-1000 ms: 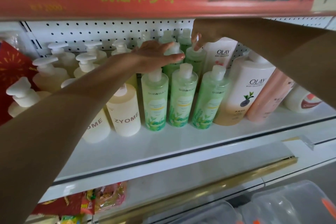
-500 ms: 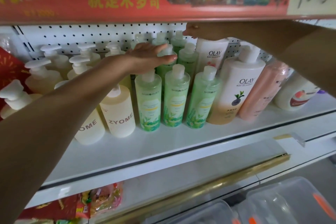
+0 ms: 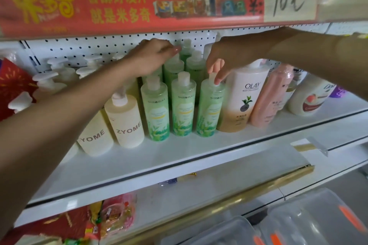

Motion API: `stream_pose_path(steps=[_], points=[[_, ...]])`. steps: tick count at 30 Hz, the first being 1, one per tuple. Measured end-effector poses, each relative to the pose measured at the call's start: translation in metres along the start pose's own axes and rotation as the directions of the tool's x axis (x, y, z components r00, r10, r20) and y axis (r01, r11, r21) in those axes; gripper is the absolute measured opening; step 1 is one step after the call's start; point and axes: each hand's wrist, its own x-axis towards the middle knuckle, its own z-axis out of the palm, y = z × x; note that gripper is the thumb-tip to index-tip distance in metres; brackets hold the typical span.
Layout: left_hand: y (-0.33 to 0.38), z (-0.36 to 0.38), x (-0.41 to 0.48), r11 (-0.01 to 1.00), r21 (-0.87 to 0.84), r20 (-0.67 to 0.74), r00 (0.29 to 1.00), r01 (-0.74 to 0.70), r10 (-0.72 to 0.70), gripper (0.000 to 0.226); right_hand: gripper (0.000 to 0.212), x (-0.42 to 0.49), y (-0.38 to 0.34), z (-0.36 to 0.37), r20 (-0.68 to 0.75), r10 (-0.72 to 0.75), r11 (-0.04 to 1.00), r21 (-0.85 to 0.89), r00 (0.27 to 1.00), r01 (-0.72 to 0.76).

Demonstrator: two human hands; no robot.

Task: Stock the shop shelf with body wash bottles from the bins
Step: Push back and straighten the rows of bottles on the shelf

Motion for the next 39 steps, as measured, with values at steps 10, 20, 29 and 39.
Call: stream_pose_path(steps=[10, 20, 29, 39], points=[[0.019, 0.008, -0.029, 0.995, 0.1, 0.33, 0.943, -0.001, -0.032, 0.061, 0.034, 0.004, 0.001, 0.01, -0.036, -0.034, 0.998, 0.057, 0.999, 0.036], [0.015, 0.012, -0.031, 0.995, 0.102, 0.26, 0.965, 0.002, -0.028, 0.063, 0.036, 0.011, -0.002, 0.01, -0.066, 0.001, 0.999, 0.052, 0.998, 0.002], [0.009, 0.015, -0.031, 0.99, 0.139, 0.249, 0.968, -0.005, -0.03, 0.068, 0.038, 0.015, -0.005, 0.011, -0.068, 0.06, 0.992, 0.118, 0.996, -0.051], [0.009, 0.014, -0.03, 0.977, 0.212, 0.252, 0.968, -0.034, -0.021, 0.072, 0.046, 0.011, -0.001, 0.015, -0.06, 0.156, 0.97, 0.196, 0.986, -0.142]])
